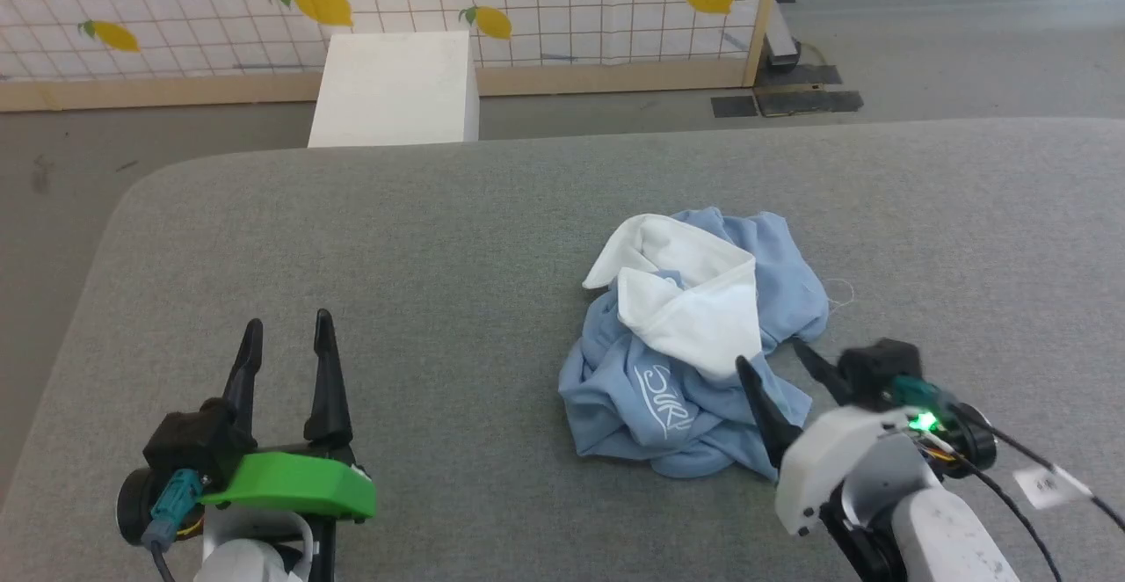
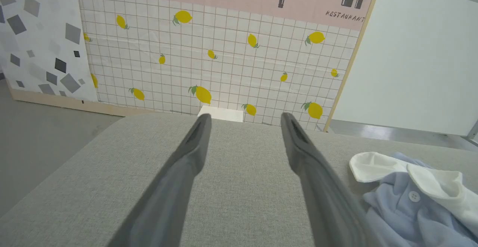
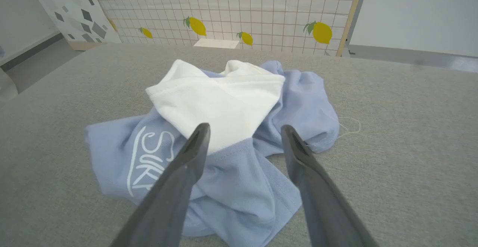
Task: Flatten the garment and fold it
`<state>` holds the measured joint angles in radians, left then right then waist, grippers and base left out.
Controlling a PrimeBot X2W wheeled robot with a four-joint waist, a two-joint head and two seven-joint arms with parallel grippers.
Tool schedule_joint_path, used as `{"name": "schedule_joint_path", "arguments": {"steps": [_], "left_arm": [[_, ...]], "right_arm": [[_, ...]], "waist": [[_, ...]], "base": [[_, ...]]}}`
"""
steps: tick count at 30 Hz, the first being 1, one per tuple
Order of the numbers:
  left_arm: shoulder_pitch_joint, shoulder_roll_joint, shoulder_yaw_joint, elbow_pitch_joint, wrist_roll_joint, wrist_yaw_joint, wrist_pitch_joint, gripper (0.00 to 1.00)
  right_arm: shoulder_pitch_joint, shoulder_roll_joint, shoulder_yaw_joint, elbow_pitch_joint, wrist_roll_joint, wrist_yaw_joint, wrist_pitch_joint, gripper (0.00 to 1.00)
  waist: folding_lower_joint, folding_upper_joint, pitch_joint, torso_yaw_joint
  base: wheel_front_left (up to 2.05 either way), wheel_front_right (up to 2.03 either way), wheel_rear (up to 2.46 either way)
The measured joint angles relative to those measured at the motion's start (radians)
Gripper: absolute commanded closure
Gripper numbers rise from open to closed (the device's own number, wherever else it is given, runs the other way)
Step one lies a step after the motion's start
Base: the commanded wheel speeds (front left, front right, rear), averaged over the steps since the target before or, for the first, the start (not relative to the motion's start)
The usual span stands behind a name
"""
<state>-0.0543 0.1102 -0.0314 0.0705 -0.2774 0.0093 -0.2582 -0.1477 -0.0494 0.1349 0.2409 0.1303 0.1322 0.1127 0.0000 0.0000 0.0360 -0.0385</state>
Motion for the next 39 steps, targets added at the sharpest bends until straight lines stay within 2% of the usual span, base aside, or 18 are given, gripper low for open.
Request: {"name": "schedule_joint_path", "arguments": {"steps": [6, 7, 8, 9, 13, 16, 20, 24, 28, 31, 32, 33, 34, 39], "left_arm": [[0.012, -0.039, 0.032, -0.007, 0.015, -0.033, 0.000, 0.00], [0.012, -0.043, 0.037, -0.005, 0.017, -0.039, 0.000, 0.00], [0.012, -0.046, 0.042, -0.002, 0.018, -0.044, 0.000, 0.00], [0.012, -0.047, 0.045, -0.001, 0.020, -0.048, 0.000, 0.00], [0.012, -0.052, 0.048, -0.001, 0.024, -0.054, 0.000, 0.00], [0.012, -0.054, 0.052, -0.001, 0.024, -0.061, 0.000, 0.00], [0.011, -0.055, 0.055, -0.003, 0.025, -0.062, 0.000, 0.00], [0.011, -0.057, 0.055, -0.004, 0.025, -0.062, 0.000, 0.00], [0.010, -0.057, 0.050, -0.003, 0.025, -0.062, 0.000, 0.00], [0.006, -0.057, 0.051, 0.004, 0.025, -0.062, 0.000, 0.00], [0.006, -0.057, 0.049, 0.004, 0.025, -0.062, 0.000, 0.00], [0.006, -0.057, 0.048, 0.004, 0.024, -0.062, 0.000, 0.00], [0.006, -0.057, 0.047, 0.004, 0.024, -0.062, 0.000, 0.00], [0.004, -0.057, 0.039, 0.009, 0.024, -0.063, 0.000, 0.00]], "right_arm": [[-0.088, 0.000, 0.012, 0.119, 0.019, 0.000, 0.228, 0.00], [-0.098, -0.001, 0.016, 0.129, 0.024, 0.000, 0.259, 0.08], [-0.107, -0.001, 0.017, 0.136, 0.034, 0.000, 0.287, 0.67], [-0.115, -0.001, 0.025, 0.137, 0.043, 0.000, 0.310, 1.00], [-0.129, -0.001, 0.015, 0.098, 0.065, 0.000, 0.324, 1.00], [-0.128, -0.002, -0.052, 0.039, 0.065, 0.000, 0.283, 1.00], [-0.096, 0.000, -0.244, -0.070, 0.039, 0.000, 0.218, 1.00], [-0.021, -0.001, -0.510, -0.130, 0.012, 0.000, 0.194, 1.00], [0.042, -0.004, -0.709, -0.047, 0.013, 0.000, 0.260, 1.00], [0.069, -0.001, -0.783, 0.027, -0.003, 0.000, 0.316, 1.00], [0.071, 0.000, -0.790, 0.035, -0.004, 0.000, 0.320, 0.68], [0.071, 0.000, -0.789, 0.033, -0.011, 0.000, 0.311, 0.11], [0.071, 0.000, -0.785, 0.030, -0.012, 0.000, 0.298, 0.00], [0.072, -0.003, -0.705, -0.028, 0.004, 0.000, 0.122, 0.00]], "waist": [[0.0000, 0.0000, 0.016, 0.026], [0.0000, 0.0000, 0.019, 0.031], [0.0000, 0.0000, 0.023, 0.035], [0.0000, 0.0000, 0.027, 0.039], [0.0000, 0.0000, 0.035, 0.048], [0.0000, 0.0000, 0.039, 0.047], [0.0001, 0.0000, 0.042, 0.039], [0.0001, 0.0000, 0.044, 0.028], [0.0000, 0.0000, 0.047, 0.018], [0.0000, 0.0000, 0.048, 0.010], [0.0000, 0.0000, 0.048, 0.007], [0.0000, 0.0000, 0.048, 0.005], [0.0000, 0.0000, 0.048, 0.002], [0.0000, 0.0000, 0.051, -0.005]], "base": [[0.00, 0.00, 0.00], [0.00, 0.00, 0.00], [0.00, 0.00, 0.00], [0.00, 0.00, 0.00], [0.00, 0.00, 0.00], [0.00, 0.00, 0.00], [0.00, 0.00, 0.00], [0.00, 0.00, 0.00], [0.00, 0.00, 0.00], [0.00, 0.00, 0.00], [0.00, 0.00, 0.00], [0.00, 0.00, 0.00], [0.00, 0.00, 0.00], [0.00, 0.00, 0.00]]}}
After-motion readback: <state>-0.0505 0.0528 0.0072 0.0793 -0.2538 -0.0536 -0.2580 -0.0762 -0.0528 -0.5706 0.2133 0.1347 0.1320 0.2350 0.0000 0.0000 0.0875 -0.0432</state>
